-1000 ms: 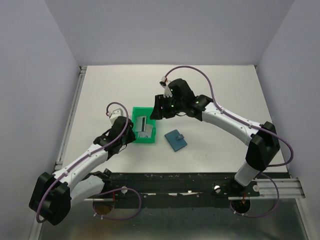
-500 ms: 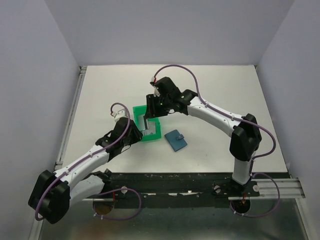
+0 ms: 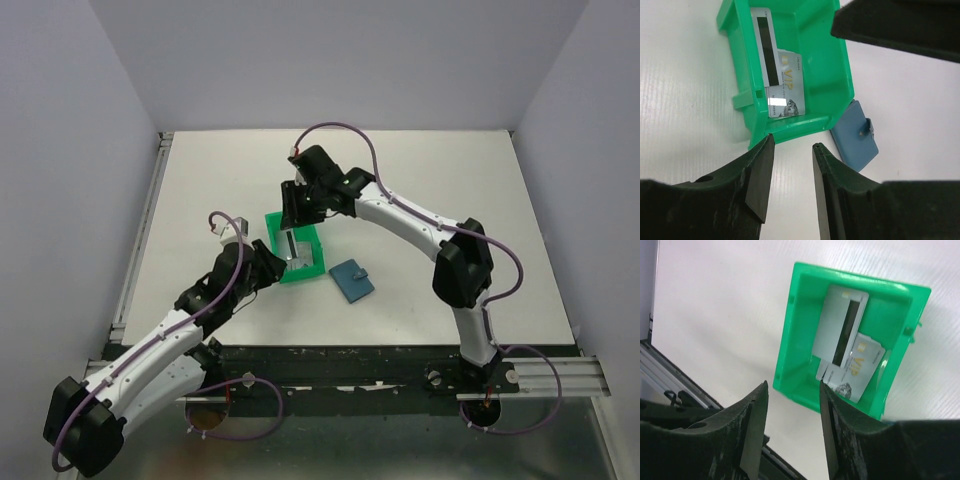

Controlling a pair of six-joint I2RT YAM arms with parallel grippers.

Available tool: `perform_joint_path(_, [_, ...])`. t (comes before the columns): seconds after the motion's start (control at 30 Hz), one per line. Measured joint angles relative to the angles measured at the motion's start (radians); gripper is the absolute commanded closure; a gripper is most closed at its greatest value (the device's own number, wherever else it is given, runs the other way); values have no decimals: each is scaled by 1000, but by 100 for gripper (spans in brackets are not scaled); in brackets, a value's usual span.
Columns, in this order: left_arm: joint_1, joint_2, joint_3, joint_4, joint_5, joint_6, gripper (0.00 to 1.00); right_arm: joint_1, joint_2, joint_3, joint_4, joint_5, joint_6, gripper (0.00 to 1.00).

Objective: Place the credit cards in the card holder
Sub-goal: Move the storage box to the center of the board.

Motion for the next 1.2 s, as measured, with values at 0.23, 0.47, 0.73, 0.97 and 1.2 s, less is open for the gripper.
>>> perform_joint_path(0.23, [0, 18, 20, -40, -34, 37, 50, 0, 150, 181, -84, 48, -35, 50])
perform_joint_path(0.47, [14, 68, 38, -43, -44, 63, 50, 0, 227, 215, -148, 90, -67, 50])
perform_joint_path(0.73, [23, 147, 43, -16, -42, 101, 54, -3, 290, 271, -167, 100, -100, 49])
perform_joint_path(0.97, [29, 203, 60, 38, -31, 140, 60, -15, 331, 301, -177, 100, -124, 49])
perform_joint_path(1.2, [29, 252, 70, 97, 13, 165, 64, -32, 365, 316, -185, 99, -146, 48])
